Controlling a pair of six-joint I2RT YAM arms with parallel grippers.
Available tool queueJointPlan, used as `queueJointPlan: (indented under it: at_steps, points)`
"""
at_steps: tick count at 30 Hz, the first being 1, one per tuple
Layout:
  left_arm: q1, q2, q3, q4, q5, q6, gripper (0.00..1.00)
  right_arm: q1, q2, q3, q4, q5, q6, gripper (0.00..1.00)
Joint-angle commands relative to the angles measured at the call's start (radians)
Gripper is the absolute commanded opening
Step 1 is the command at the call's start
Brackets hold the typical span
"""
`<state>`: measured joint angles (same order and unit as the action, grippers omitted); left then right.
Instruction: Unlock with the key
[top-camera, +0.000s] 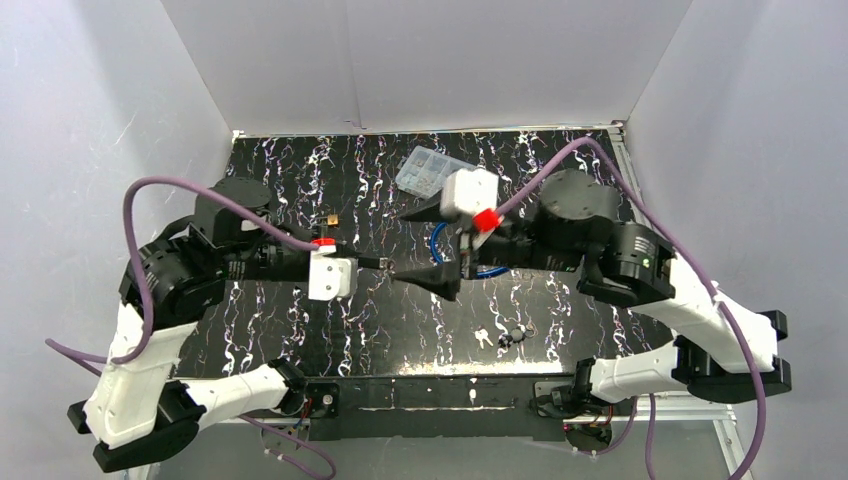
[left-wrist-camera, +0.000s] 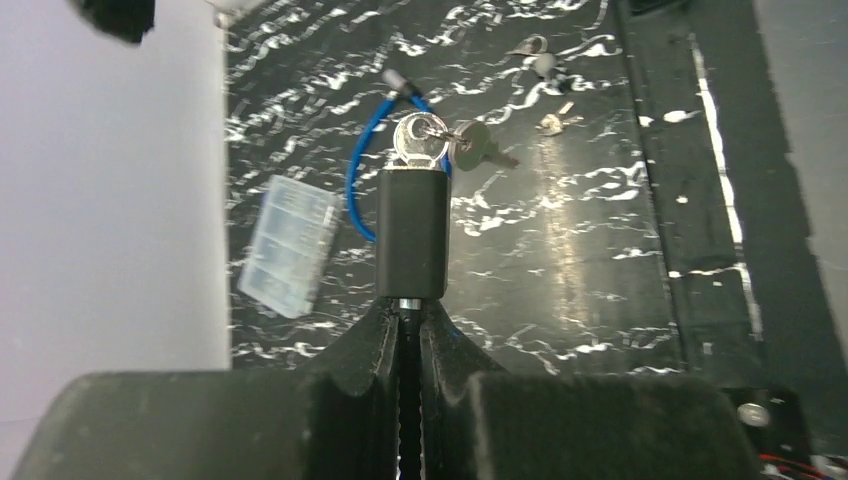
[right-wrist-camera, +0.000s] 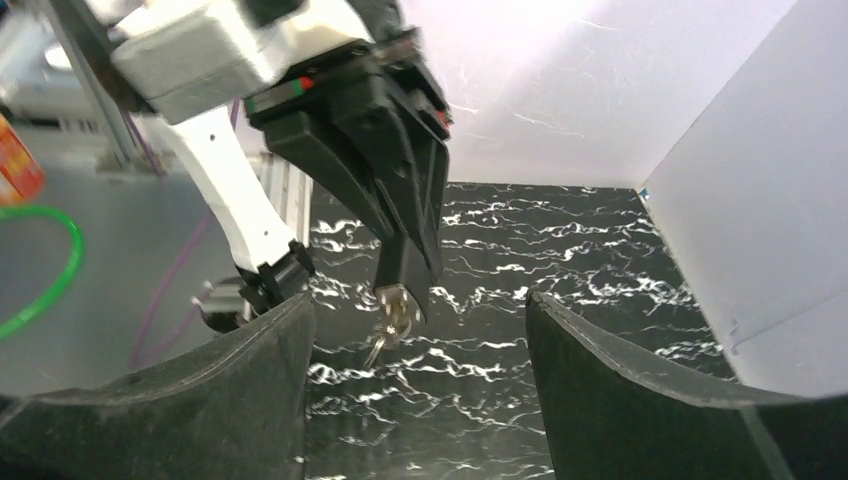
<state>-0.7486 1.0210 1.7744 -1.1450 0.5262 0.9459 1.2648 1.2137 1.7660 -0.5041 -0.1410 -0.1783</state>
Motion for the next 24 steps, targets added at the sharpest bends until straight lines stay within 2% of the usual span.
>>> queueJointPlan:
  at_steps: [1, 5, 8, 16, 22, 24]
  points:
    - [-0.004, 0.013, 0.017, -0.093, 0.080, -0.088, 0.00, 0.078, 0.045, 0.073, -0.059, 0.125, -0.237, 0.84]
    - [-0.003, 0.022, 0.030, -0.108, 0.074, -0.079, 0.00, 0.114, 0.082, 0.092, -0.073, 0.179, -0.274, 0.84]
    - [-0.003, 0.024, 0.034, -0.114, 0.069, -0.072, 0.00, 0.128, 0.116, 0.111, -0.096, 0.202, -0.285, 0.80]
    - [-0.004, 0.027, 0.047, -0.122, 0.048, -0.058, 0.00, 0.134, 0.177, 0.144, -0.144, 0.155, -0.242, 0.61]
    - [-0.004, 0.028, 0.053, -0.091, 0.029, -0.061, 0.00, 0.135, 0.193, 0.131, -0.140, 0.120, -0.210, 0.58]
    - [-0.004, 0.024, 0.053, -0.065, 0.028, -0.069, 0.00, 0.135, 0.200, 0.127, -0.132, 0.125, -0.200, 0.50]
